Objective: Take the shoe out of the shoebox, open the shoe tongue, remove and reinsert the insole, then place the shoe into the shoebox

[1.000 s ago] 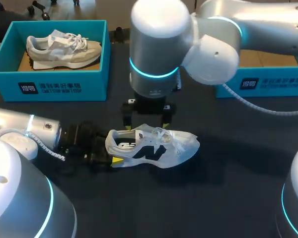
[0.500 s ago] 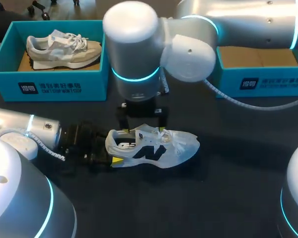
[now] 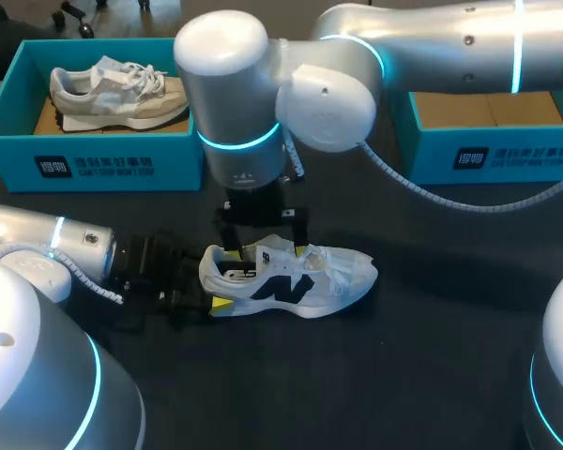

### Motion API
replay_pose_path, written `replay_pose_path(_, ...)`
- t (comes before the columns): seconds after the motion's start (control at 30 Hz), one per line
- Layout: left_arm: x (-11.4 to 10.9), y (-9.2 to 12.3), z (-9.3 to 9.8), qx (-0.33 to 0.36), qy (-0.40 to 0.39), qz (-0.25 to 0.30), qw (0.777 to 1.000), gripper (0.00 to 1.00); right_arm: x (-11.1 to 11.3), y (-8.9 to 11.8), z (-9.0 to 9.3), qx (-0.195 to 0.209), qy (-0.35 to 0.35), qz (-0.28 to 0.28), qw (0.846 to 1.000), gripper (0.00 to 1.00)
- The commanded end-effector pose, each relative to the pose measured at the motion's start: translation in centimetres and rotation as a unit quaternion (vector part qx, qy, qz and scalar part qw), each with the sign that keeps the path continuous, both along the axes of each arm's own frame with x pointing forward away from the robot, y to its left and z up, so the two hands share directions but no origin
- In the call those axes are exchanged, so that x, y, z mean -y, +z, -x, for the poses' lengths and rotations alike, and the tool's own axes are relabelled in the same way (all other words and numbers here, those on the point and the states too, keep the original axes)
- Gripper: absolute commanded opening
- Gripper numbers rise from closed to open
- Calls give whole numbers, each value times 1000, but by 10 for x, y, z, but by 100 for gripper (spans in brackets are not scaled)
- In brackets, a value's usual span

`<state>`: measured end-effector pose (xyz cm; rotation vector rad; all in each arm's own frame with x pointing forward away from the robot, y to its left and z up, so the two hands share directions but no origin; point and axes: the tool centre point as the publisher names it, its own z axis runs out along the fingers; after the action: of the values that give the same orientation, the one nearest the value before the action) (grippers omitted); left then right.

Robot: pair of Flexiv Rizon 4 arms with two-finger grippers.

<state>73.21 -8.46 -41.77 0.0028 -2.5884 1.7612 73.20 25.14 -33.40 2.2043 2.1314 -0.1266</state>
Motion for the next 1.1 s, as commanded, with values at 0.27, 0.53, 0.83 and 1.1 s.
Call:
replay_pose_path(0.27,0,1,0,0,0,-1,1000,0,3,-22,5,-13,8,47,999,100)
replay_pose_path(0.53,0,1,0,0,0,-1,1000,0,14,-30,4,-14,25,81,996,100)
replay_pose_path(0.83,0,1,0,0,0,-1,1000,0,21,-19,0,-24,20,114,993,100)
replay_pose_path(1.1,0,1,0,0,0,-1,1000,0,37,-11,1,-44,9,131,990,100)
